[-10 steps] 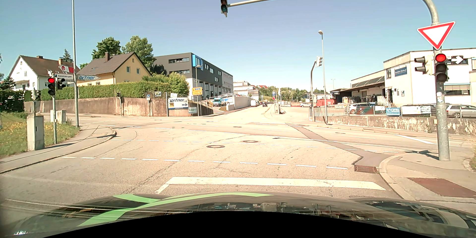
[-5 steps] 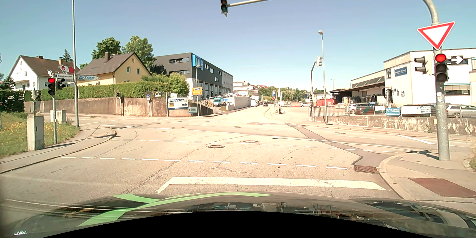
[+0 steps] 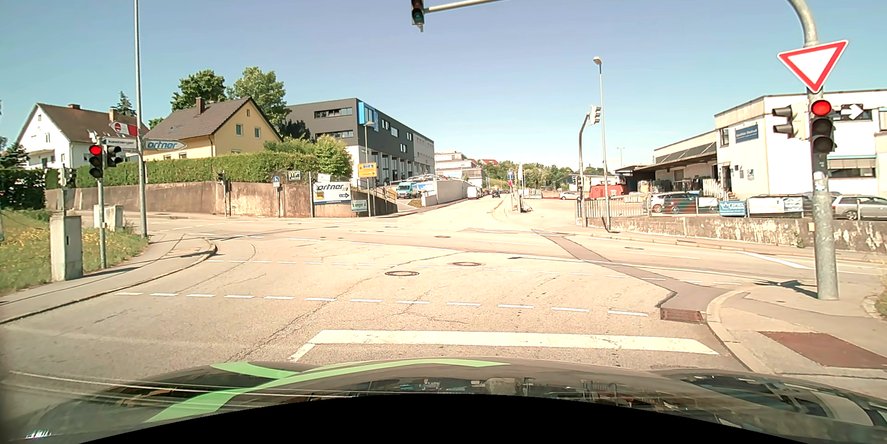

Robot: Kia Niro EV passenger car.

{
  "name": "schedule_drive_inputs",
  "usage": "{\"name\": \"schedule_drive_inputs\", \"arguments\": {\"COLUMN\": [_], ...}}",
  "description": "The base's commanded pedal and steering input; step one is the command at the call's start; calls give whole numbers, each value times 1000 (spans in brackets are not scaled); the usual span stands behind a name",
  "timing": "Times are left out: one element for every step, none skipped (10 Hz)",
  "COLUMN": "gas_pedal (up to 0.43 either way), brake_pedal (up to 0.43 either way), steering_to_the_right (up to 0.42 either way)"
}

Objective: Follow the waypoints while adhering to traffic rules and regulations

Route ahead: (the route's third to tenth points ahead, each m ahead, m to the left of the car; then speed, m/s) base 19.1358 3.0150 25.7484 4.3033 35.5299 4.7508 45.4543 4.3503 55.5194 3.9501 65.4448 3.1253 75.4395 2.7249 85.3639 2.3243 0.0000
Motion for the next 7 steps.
{"name": "schedule_drive_inputs", "arguments": {"gas_pedal": [0,0,0,0,0,0,0], "brake_pedal": [543,543,549,543,543,543,543], "steering_to_the_right": [14,14,14,14,14,14,14]}}
